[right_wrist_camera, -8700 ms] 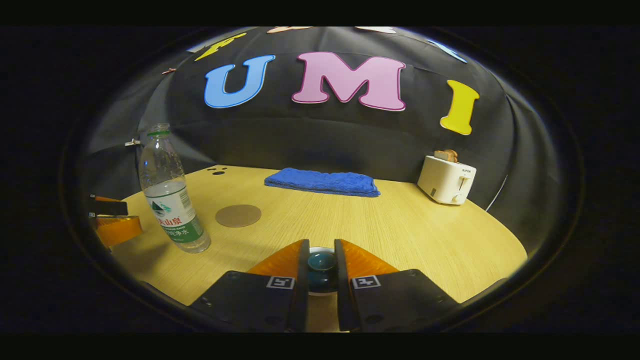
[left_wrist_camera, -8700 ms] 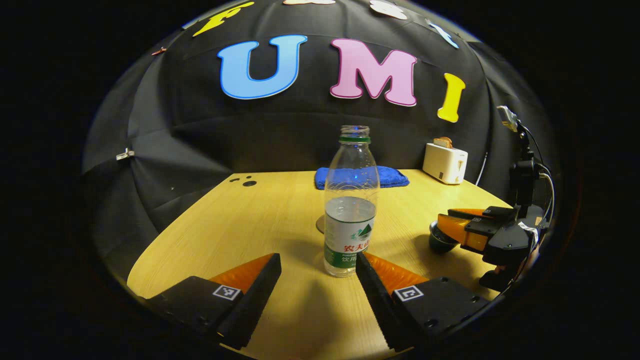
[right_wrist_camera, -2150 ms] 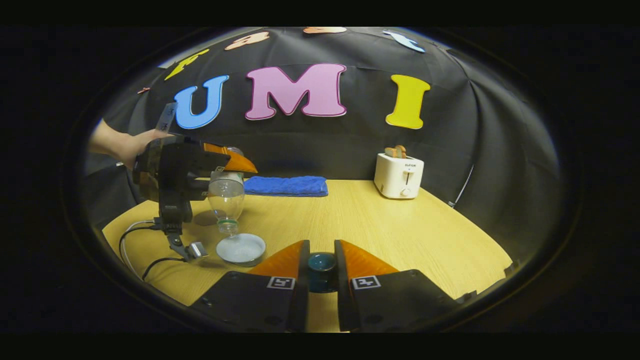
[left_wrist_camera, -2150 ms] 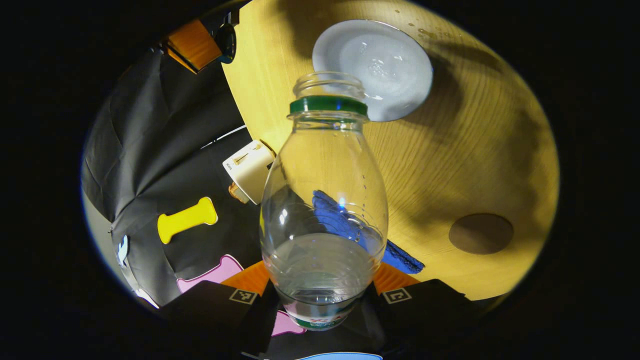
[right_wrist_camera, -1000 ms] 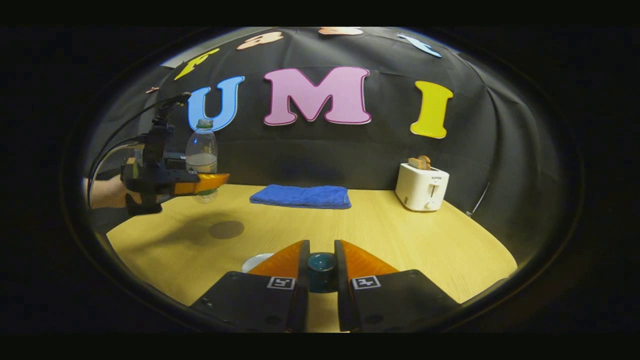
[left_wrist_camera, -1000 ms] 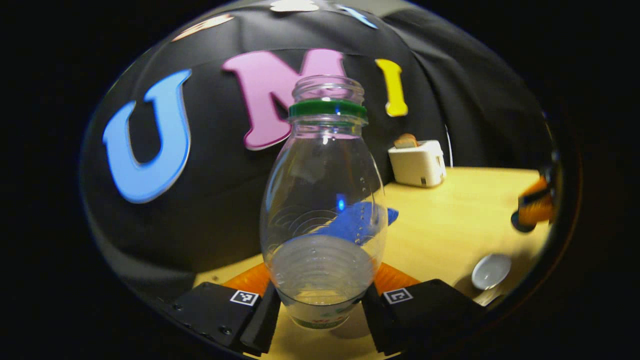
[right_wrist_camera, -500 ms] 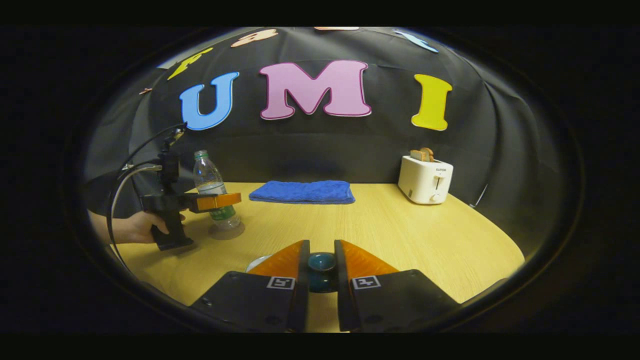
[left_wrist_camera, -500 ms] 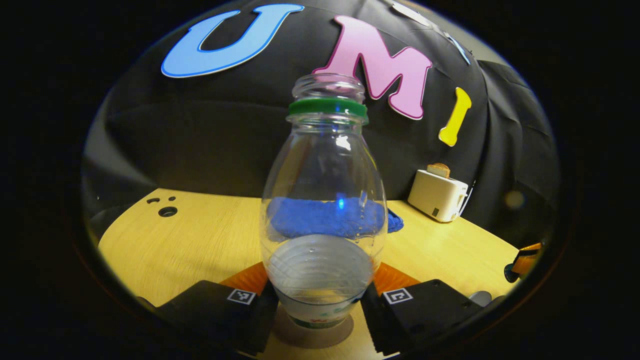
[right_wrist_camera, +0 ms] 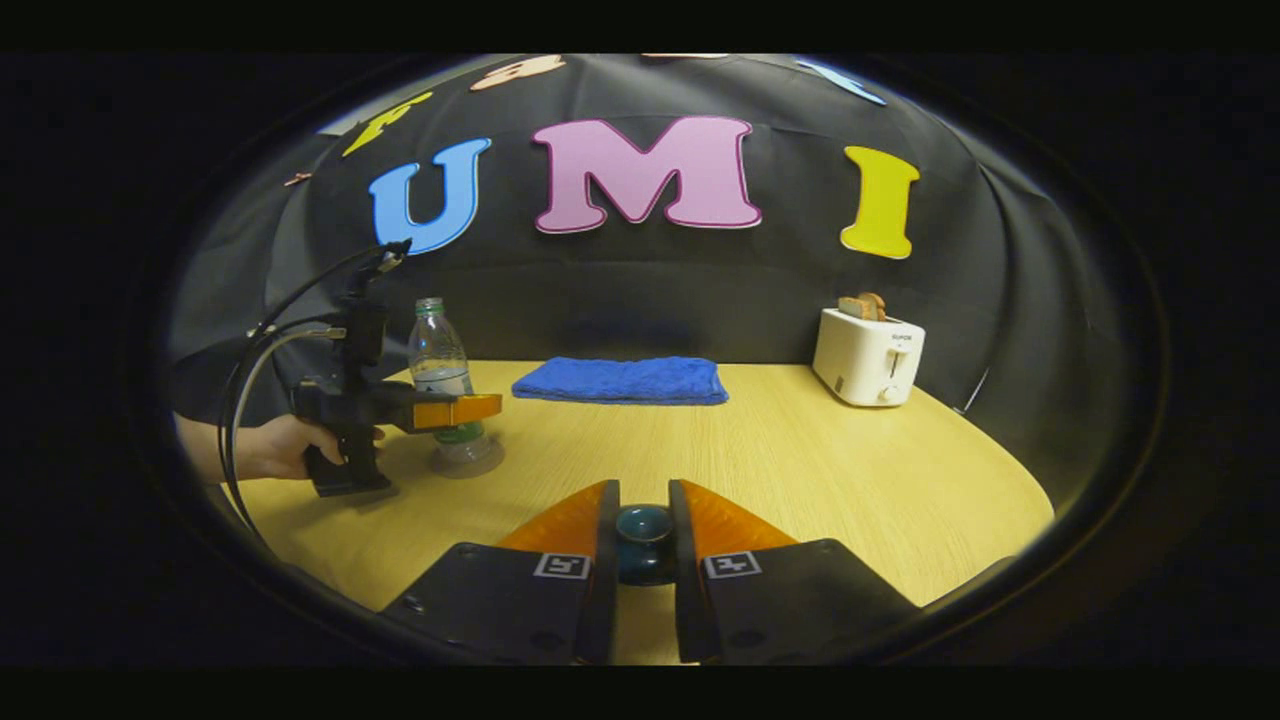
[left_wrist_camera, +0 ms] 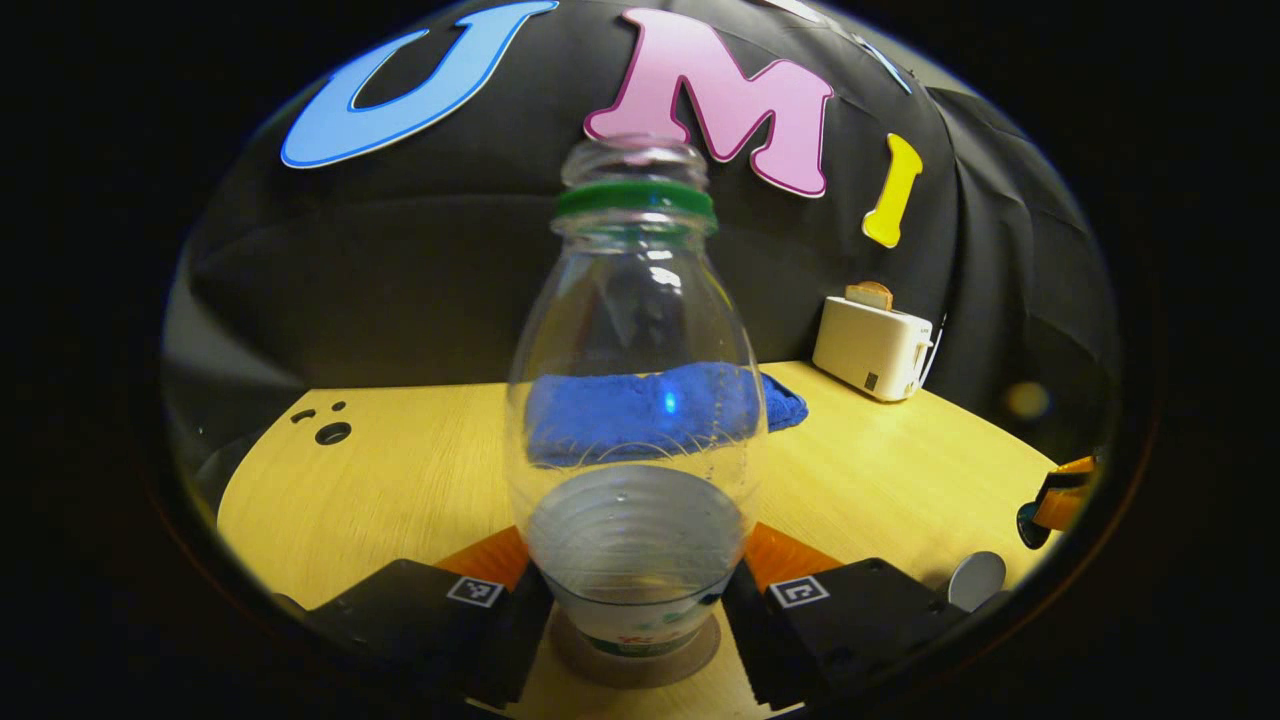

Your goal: Open the teacup lid with one hand, grasp the water bottle and pour water into the teacup with the other hand; after pouring, place the water bottle on the coaster and then close the teacup lid.

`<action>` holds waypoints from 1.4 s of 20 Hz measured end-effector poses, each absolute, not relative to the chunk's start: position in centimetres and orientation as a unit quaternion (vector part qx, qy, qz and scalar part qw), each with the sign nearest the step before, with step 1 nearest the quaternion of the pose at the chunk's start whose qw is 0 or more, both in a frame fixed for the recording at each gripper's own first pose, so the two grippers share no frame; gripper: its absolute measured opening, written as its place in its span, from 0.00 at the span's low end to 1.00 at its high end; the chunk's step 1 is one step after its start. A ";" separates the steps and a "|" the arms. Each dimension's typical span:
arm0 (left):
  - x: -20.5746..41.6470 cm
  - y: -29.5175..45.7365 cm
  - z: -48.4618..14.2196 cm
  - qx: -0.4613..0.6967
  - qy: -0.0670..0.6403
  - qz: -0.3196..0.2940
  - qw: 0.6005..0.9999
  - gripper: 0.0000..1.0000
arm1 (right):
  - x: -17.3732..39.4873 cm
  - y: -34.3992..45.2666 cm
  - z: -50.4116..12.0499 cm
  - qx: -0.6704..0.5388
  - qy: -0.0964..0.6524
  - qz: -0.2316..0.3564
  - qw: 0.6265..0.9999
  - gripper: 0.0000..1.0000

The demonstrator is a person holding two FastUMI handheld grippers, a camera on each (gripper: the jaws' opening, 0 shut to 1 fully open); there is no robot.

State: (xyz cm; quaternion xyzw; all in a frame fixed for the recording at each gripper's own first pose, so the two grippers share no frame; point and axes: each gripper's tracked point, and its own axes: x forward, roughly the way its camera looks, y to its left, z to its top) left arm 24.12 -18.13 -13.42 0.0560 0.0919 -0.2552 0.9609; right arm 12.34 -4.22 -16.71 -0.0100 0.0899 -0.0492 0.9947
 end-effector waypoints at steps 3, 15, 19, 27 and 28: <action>23.5 -18.1 -13.4 0.040 0.094 -0.259 0.960 0.94 | 12.5 -4.5 -16.8 -0.009 0.092 -0.050 0.994 0.27; 18.4 -15.8 -14.1 0.057 0.133 -0.264 0.953 0.97 | 12.6 -4.2 -16.3 -0.002 0.088 -0.047 0.995 0.27; 15.9 -14.6 -14.4 0.071 0.143 -0.265 0.951 0.97 | 13.0 -3.3 -16.2 -0.005 0.086 -0.037 0.996 0.26; 8.4 -10.4 -12.3 0.051 0.120 -0.243 0.961 0.96 | 14.7 -0.6 -18.2 -0.010 0.074 -0.007 0.997 0.27; 7.5 -10.2 -12.4 0.042 0.123 -0.241 0.962 0.96 | 14.6 -0.3 -18.4 -0.013 0.073 -0.007 0.997 0.22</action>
